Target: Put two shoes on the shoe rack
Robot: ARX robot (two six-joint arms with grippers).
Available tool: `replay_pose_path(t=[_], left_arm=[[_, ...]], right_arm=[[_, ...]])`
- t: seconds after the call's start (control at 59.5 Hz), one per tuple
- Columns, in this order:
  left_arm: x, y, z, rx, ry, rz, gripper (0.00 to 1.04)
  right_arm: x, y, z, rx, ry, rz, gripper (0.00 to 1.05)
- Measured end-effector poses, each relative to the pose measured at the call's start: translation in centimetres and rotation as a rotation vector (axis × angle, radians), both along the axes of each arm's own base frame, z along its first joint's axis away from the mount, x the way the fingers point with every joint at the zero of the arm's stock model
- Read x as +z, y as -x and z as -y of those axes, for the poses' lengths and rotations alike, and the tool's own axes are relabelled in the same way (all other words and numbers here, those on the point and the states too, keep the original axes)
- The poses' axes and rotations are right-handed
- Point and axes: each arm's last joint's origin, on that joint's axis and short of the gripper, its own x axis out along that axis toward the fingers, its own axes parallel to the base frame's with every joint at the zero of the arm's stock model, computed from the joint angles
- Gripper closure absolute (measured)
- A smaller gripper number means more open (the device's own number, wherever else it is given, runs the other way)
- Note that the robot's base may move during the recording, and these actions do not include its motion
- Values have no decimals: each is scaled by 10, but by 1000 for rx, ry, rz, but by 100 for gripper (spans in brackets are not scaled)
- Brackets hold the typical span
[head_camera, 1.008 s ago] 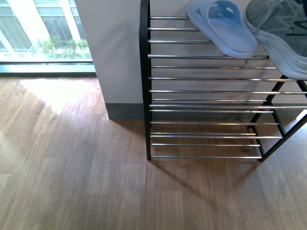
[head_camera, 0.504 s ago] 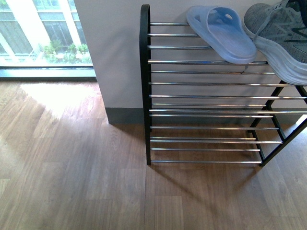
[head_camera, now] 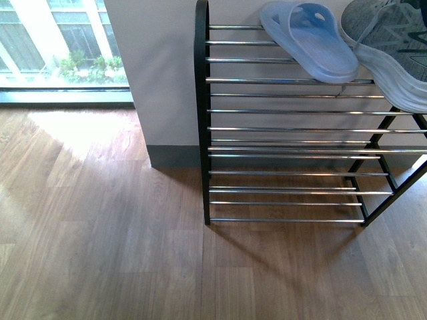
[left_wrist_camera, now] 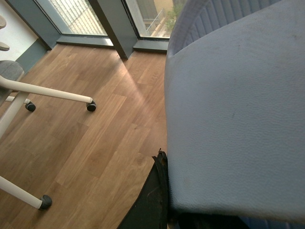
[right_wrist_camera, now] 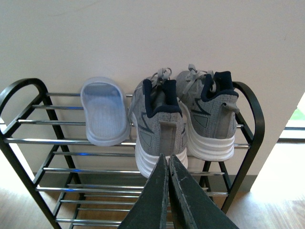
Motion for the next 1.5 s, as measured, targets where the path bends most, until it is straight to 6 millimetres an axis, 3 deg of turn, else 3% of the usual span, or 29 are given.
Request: replay_pose_path(t=[0.437,1.31,1.495], left_arm=[[0,0,0,0,0,0,103],[0,0,0,0,0,0,103],[0,0,0,0,0,0,103]], right_arm=[[10,24,0,0,0,33,103],[12,48,0,0,0,41,103],[12,48,0,0,0,45,75]])
